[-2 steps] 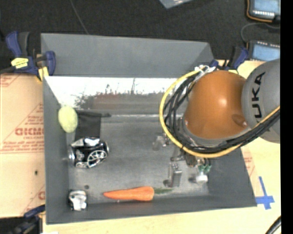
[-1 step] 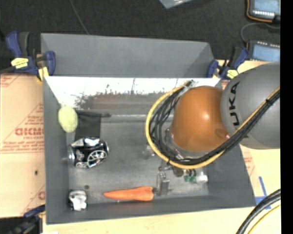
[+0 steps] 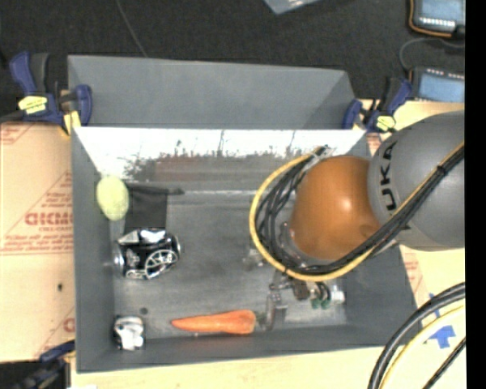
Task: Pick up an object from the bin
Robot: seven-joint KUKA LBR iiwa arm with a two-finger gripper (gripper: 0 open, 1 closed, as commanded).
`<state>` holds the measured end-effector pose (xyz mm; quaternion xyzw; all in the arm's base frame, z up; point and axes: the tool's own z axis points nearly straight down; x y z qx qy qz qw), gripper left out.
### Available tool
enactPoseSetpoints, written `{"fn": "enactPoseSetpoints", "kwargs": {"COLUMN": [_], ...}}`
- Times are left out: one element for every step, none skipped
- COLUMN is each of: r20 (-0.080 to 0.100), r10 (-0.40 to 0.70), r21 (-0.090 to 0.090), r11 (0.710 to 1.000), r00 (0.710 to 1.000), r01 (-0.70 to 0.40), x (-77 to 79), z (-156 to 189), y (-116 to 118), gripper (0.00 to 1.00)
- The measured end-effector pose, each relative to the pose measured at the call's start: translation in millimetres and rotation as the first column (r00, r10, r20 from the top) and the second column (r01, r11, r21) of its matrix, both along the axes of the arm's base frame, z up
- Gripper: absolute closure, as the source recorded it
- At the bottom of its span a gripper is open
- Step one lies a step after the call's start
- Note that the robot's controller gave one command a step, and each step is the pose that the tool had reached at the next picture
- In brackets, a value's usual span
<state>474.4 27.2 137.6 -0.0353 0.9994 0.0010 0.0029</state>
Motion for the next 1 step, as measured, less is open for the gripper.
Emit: {"fn": "enactPoseSetpoints", "kwargs": {"r20": [-0.002], "r10": [0.104], "r21": [-0.005], "r11": [0.995], "r00": [0.995], "r01": [-0.104], "x": [0.2], "z": [-10.1], "y": [-16.2], "gripper": [0.0]}}
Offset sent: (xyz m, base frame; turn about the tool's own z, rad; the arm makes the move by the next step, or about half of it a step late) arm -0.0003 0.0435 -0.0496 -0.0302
